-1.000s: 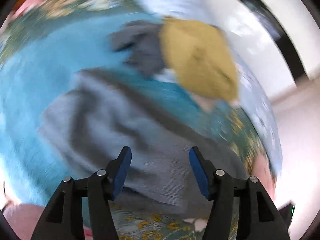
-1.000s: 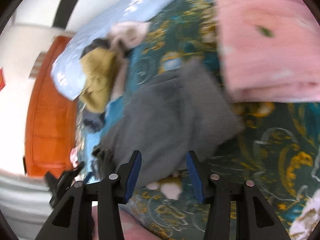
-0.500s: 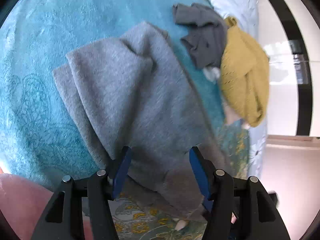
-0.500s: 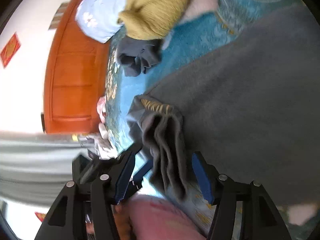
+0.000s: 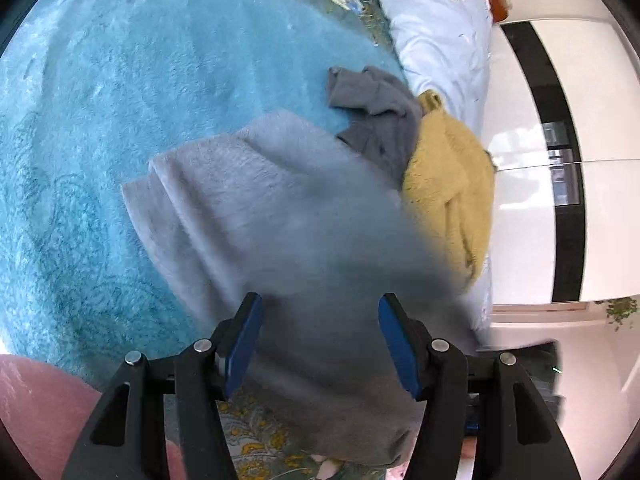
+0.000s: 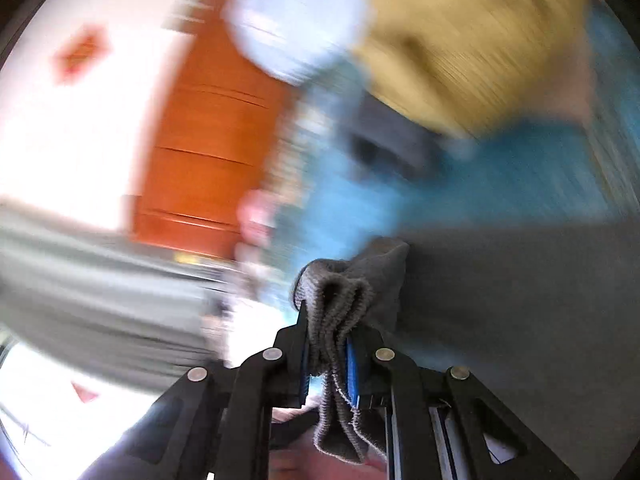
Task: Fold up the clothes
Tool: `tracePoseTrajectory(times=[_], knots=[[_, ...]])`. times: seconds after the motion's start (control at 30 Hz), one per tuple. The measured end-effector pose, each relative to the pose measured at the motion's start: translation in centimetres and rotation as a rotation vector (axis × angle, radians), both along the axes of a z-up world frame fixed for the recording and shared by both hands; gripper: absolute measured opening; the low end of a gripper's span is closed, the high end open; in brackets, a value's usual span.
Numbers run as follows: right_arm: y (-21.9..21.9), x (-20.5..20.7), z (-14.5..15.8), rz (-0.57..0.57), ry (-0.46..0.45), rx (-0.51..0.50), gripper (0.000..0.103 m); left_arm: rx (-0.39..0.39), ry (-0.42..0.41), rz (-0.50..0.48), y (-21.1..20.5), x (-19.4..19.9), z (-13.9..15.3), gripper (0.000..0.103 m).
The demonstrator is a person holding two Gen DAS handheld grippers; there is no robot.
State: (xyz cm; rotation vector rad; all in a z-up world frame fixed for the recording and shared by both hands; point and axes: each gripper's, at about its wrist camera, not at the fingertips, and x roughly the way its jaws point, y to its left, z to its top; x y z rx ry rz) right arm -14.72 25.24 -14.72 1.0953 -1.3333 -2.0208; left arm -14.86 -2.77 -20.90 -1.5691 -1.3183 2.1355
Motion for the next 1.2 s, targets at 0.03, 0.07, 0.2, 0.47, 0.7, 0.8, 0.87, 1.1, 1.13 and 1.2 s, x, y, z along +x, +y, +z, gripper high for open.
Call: tracePoseTrajectory(times=[0.03,0.07,0.2,0.47,0.7,0.8,0.87,1.1,1.13,1.2], knots=[[0.9,0.5,0.2,-0.026,0.021,-0.014,0.015,0.001,-0.006,-0.004,0.1,-0.1,-0.1,0.061],[1.8,1.1,0.3,-0.052,0.040,-0.028,0.015,0.000,-0.016,-0.009,0.2,-0.3,-0.3,0.061],[4.2,0.9,-8.2,-0.086,-0.366,0.191,0.015,-0.017,-0.061,-0.030,0.9,-0.8,-1.2,0.061],[5.3,2.1,-10.7,-0.138,-0.411,0.160,0.020,-0.062,-0.047,-0.051,1.4,-1.2,-1.0,0.061],[3.8,3.0,-3.0,-0.150,-0.196,0.496,0.028,-0.300,-0.025,-0.163,4.4,-3.5,-0.7,0.061],[0.6,2.6,-2.8,0.005,-0.128,0.424,0.029,-0.442,-0.012,-0.222,6.0,-4.1,-0.6,0.061],[-0.7,3.3,-4.2,0.026,-0.150,0.471,0.028,-0.452,-0.040,-0.220,5.7,-3.9,-1.0,0.061],[0.2,5.5,-9.7,-0.016,-0.291,0.369,0.026,-0.395,-0.201,-0.167,3.6,-4.5,-4.4,0.065],[0.5,5.6,-9.5,-0.024,-0.305,0.344,0.026,-0.408,-0.192,-0.179,3.8,-4.5,-4.2,0.065],[1.2,6.0,-7.9,-0.034,-0.304,0.370,0.026,-0.431,-0.173,-0.198,4.2,-4.3,-3.8,0.065]])
